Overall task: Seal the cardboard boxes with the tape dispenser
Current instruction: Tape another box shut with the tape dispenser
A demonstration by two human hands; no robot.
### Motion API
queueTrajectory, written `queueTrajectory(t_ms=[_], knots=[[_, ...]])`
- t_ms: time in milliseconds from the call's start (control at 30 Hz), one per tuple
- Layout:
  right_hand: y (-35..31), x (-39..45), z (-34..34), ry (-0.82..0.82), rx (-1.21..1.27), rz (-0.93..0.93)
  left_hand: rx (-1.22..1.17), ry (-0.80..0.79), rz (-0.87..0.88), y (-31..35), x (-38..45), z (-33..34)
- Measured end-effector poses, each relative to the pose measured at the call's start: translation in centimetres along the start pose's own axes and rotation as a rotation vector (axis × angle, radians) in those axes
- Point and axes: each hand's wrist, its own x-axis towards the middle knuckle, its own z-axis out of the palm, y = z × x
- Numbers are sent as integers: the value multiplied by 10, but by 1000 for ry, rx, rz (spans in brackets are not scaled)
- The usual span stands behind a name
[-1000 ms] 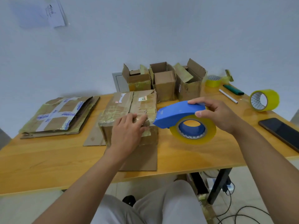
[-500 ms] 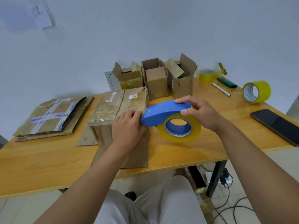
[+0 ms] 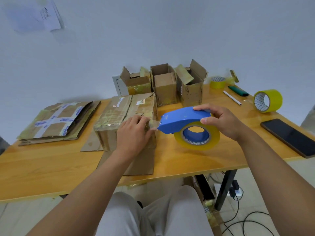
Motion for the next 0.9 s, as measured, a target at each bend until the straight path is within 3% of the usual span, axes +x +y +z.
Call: queueTrajectory(t_ms=[233,433,600,800,900], knots=[[5,-7,-11,-20,-50,2,-5,16,-4,0,1,4],[-6,13,1,-140,-179,-18,-67,-139,45,-3,2,-12],[-18,36,7,-155,-202,1,-274,-262,-185,2,22,-23],[-24,49,18,-103,-212,10,-192,-211,-315,15,39,-16],[-24,49,17,-157,-373,52,-188,-206,-313,15,39,-16]])
